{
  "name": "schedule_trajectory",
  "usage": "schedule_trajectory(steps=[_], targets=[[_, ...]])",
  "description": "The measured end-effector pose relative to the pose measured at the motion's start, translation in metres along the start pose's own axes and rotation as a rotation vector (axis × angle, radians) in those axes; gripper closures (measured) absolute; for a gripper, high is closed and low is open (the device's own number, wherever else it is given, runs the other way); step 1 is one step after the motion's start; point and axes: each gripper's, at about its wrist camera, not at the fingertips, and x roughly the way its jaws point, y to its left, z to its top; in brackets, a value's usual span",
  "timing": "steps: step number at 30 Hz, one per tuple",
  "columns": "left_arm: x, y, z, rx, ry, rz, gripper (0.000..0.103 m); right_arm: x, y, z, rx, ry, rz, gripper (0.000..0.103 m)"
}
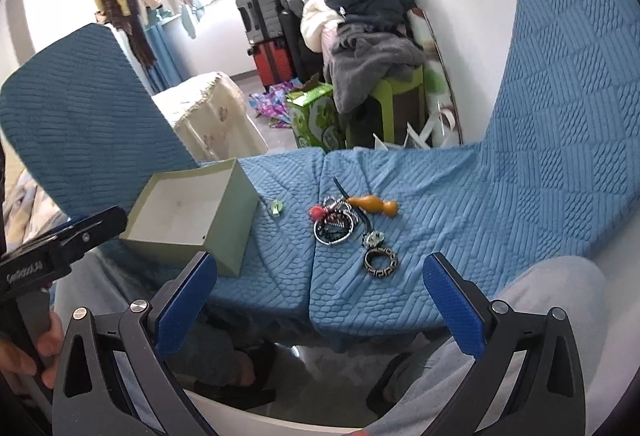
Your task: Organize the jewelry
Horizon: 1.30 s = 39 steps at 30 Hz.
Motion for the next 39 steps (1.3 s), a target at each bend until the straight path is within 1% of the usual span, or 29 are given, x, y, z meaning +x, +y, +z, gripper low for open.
schedule_trajectory(steps=[4, 11, 14, 17, 22, 30, 33, 39], targets=[[0.006, 0.007, -0.002, -0.005, 0.005, 0.01, 0.0, 0.003, -0.001, 0.002, -0.005, -0.016, 0.0, 0.0], [0.009, 0.015, -0.005, -0.019, 0.005, 0.008, 0.0, -0.001, -0.002, 0.001, -0.002, -0.035, 0.038, 0.0], [0.01, 0.012, -0.006, -0.004, 0.009, 0.021, 0.0, -0.001, -0.001, -0.002, 0.004, -0.033, 0.041, 0.0], [0.011, 0.012, -0.006, -0.007, 0.01, 0.016, 0.0, 0.0, -0.002, -0.003, 0.01, -0.027, 0.032, 0.0], [0.014, 0.015, -0.005, 0.0, 0.007, 0.005, 0.0, -0.001, -0.005, -0.003, 0.011, -0.043, 0.042, 0.0], [0.022, 0.018, 0.002, 0.001, 0.0, 0.01, 0.0, 0.011, -0.009, 0.001, 0.018, -0.058, 0.044, 0.0], [0.026, 0.016, 0.005, 0.008, -0.011, -0.001, 0.0, 0.02, -0.013, 0.002, 0.04, -0.053, 0.074, 0.0], [0.044, 0.01, 0.014, 0.015, -0.035, -0.039, 0.0, 0.031, -0.019, 0.004, 0.028, -0.101, 0.061, 0.0]])
